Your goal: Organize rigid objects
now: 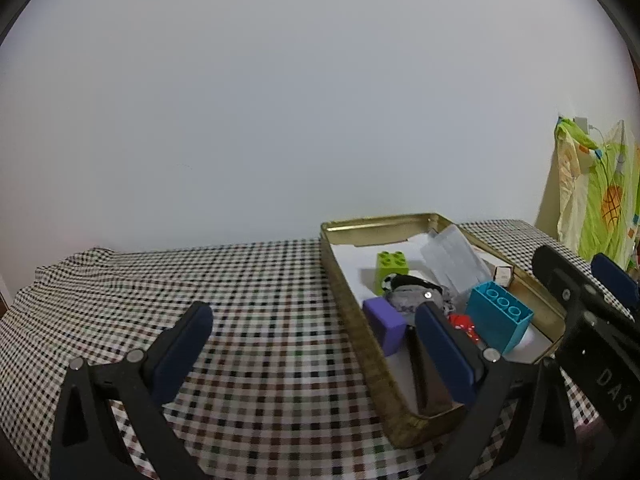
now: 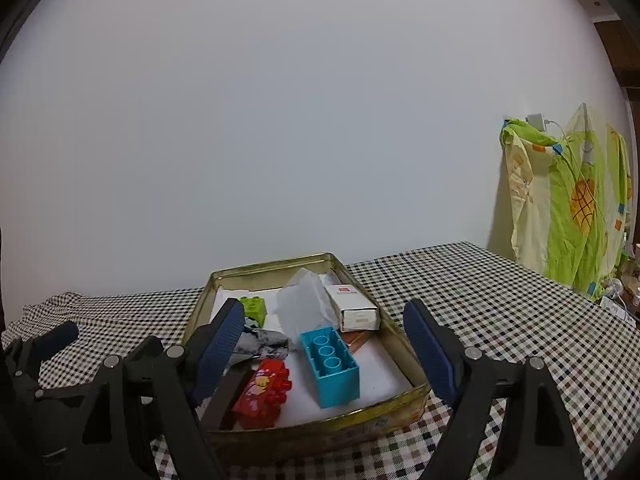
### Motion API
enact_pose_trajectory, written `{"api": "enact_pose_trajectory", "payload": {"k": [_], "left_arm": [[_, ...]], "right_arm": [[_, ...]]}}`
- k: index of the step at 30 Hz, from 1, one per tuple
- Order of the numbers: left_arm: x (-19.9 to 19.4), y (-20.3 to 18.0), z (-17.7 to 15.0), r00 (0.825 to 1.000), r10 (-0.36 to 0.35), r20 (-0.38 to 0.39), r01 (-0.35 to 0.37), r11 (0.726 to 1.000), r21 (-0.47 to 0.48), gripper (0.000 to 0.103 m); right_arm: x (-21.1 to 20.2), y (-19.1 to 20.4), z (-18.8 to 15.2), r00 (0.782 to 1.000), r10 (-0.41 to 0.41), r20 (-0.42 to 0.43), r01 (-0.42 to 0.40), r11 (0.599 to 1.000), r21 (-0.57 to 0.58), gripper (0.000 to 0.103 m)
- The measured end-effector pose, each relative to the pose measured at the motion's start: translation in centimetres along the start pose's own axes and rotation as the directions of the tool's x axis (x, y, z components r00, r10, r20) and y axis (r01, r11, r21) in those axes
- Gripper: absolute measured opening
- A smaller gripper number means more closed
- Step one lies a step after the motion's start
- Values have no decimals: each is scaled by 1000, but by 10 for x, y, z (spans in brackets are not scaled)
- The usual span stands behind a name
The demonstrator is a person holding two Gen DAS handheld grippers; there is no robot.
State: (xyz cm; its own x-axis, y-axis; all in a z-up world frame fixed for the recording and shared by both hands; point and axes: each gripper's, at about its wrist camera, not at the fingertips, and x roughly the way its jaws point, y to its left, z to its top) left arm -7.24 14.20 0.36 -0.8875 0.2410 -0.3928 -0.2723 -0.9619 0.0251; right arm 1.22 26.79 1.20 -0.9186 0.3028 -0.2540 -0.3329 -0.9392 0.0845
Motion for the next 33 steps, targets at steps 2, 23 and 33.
{"api": "enact_pose_trajectory", "payload": {"k": [2,23,33], "left_arm": [[-6,3,0,1000,-2,18,2,1000,-2,102],[-12,6,-3,999,-4,42,4,1000,-13,103],[-14,4,-3,999,-3,43,3,1000,-1,103]], "right_arm": [[-3,4,-1,1000,7,11,-6,1000,-15,84],[-14,2,-1,998,31,45,-31,1000,-4,84],[-13,4,-1,999,28,39,-27,1000,-3,93]]}}
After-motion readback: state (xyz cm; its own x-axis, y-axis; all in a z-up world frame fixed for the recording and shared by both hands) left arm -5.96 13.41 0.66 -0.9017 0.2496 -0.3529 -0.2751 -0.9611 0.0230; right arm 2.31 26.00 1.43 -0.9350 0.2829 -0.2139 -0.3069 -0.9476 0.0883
